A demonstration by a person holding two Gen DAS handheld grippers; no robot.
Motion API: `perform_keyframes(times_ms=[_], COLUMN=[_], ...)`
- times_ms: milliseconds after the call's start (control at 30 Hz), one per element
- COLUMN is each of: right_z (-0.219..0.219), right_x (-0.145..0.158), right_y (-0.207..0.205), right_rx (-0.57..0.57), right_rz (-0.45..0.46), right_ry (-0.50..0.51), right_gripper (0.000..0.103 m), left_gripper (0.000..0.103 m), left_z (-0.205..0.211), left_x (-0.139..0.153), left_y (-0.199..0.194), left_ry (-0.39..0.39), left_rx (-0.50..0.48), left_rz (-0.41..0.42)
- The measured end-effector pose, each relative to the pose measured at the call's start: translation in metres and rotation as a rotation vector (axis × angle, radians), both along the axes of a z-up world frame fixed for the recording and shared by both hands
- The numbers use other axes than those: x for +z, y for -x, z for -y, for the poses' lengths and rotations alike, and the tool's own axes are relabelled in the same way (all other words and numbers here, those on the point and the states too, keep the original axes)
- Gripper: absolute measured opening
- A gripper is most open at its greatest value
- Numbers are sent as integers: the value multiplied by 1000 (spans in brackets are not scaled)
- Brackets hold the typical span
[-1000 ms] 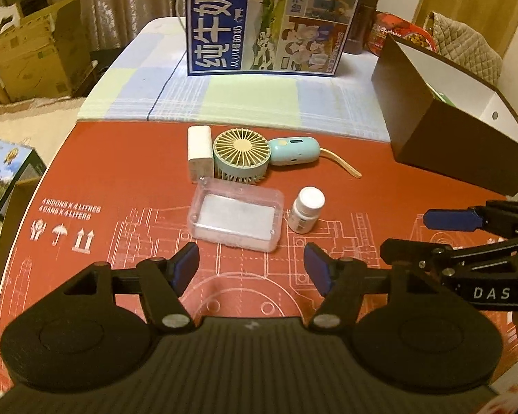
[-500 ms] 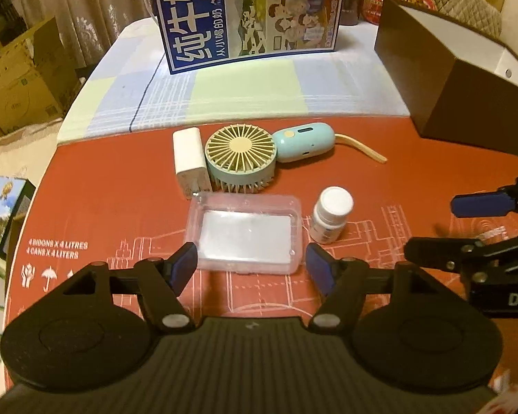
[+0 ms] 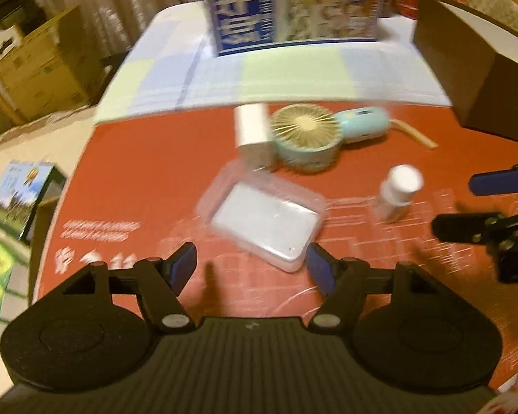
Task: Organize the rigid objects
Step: 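Grasp the clear plastic case with the left tool while the right tool grasps the white pill bottle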
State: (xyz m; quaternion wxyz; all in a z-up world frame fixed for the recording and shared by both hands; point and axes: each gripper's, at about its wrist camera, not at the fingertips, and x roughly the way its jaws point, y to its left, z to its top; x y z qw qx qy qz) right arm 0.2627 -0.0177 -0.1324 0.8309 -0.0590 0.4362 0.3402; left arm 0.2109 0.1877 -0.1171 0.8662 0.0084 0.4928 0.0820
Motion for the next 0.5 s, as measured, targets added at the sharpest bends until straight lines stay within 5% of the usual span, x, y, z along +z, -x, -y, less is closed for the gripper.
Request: perform_keyframes(times_ms=[200, 500], right_z=[-20, -40], right_x=[-4, -13], right_y=[0, -1], right_rx=[61, 117], right_rz=[39, 88], right_ry=[11, 34], right_gripper=[68, 41], left_gripper=[67, 67], left_z=[-32, -32], left_x=[-1, 18], left_y=[9, 4], left_ry=[-16, 142], left_rx=[86, 64], left_rz=[-17, 23])
